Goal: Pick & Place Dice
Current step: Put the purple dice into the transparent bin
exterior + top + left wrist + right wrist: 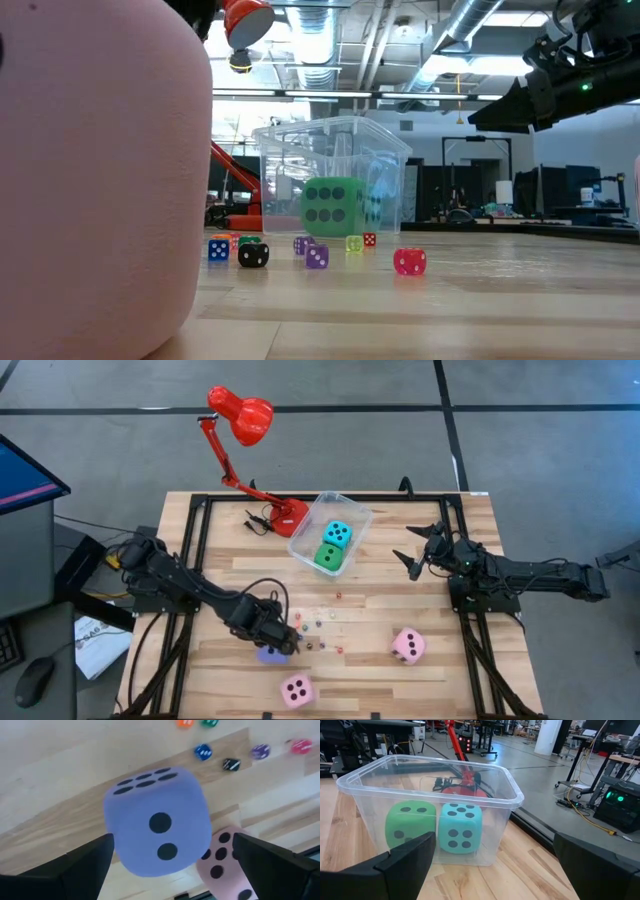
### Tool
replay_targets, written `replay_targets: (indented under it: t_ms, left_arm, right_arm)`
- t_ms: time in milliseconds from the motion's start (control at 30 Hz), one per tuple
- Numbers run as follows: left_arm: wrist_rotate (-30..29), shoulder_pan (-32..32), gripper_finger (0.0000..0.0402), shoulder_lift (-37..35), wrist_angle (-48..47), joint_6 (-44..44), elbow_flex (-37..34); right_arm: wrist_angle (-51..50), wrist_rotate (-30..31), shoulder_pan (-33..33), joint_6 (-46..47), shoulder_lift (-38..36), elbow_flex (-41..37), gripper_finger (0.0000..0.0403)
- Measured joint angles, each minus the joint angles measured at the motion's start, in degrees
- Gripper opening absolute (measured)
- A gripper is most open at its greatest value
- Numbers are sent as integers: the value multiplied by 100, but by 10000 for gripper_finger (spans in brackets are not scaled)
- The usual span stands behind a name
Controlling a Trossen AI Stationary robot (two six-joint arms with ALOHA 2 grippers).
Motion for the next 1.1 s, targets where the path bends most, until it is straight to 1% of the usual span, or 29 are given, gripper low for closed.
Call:
replay_targets:
  t_ms: [233, 567, 700, 933, 1100]
  left_arm:
    - [51, 0, 397, 223, 67, 9, 20]
    - [-54, 45, 397, 228, 62, -2, 15]
    - [206, 190, 397, 85, 17, 3, -9]
    - [226, 390, 397, -289, -319, 5, -13]
    - [227, 323, 397, -378, -389, 31, -11]
  right_arm:
    - [-2, 0, 2, 0, 0, 0, 400]
    - [-4, 0, 2, 0, 0, 0, 400]
    - [-6, 0, 2, 0, 0, 0, 400]
    - [-29, 0, 4, 0, 0, 0, 400]
    - [-39, 0, 4, 0, 0, 0, 400]
